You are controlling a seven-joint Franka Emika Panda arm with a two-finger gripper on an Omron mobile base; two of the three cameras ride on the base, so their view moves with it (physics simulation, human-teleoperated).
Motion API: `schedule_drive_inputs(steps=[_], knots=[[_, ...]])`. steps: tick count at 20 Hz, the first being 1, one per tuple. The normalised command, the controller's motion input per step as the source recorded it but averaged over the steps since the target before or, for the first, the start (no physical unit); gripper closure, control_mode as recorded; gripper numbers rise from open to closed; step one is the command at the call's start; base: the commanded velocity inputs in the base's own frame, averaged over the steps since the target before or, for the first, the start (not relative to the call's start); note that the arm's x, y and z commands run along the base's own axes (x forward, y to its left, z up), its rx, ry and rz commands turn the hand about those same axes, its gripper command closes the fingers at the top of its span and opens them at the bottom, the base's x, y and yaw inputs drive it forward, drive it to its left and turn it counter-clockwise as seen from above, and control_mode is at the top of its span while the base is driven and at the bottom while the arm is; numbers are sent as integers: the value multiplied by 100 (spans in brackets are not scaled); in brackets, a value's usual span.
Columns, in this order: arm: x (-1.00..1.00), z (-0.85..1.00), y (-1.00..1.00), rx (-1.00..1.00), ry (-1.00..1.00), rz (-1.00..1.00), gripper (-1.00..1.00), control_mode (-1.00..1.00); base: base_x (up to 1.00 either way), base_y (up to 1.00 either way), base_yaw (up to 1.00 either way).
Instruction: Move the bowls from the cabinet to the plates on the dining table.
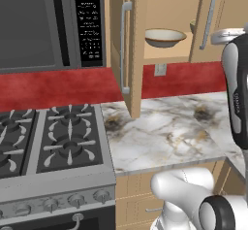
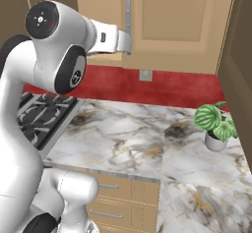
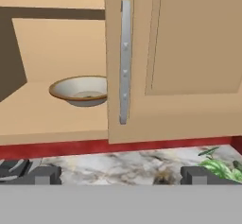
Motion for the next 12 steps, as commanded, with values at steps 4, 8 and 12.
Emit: schedule_drive_inputs(steps=[4,8,12], knots=[[40,28,0,0,3,0,-100,-100,0,0,0],[22,24,-1,0,0,0,-100,-100,0,0,0],[0,4,-7,0,0,0,-100,-100,0,0,0]])
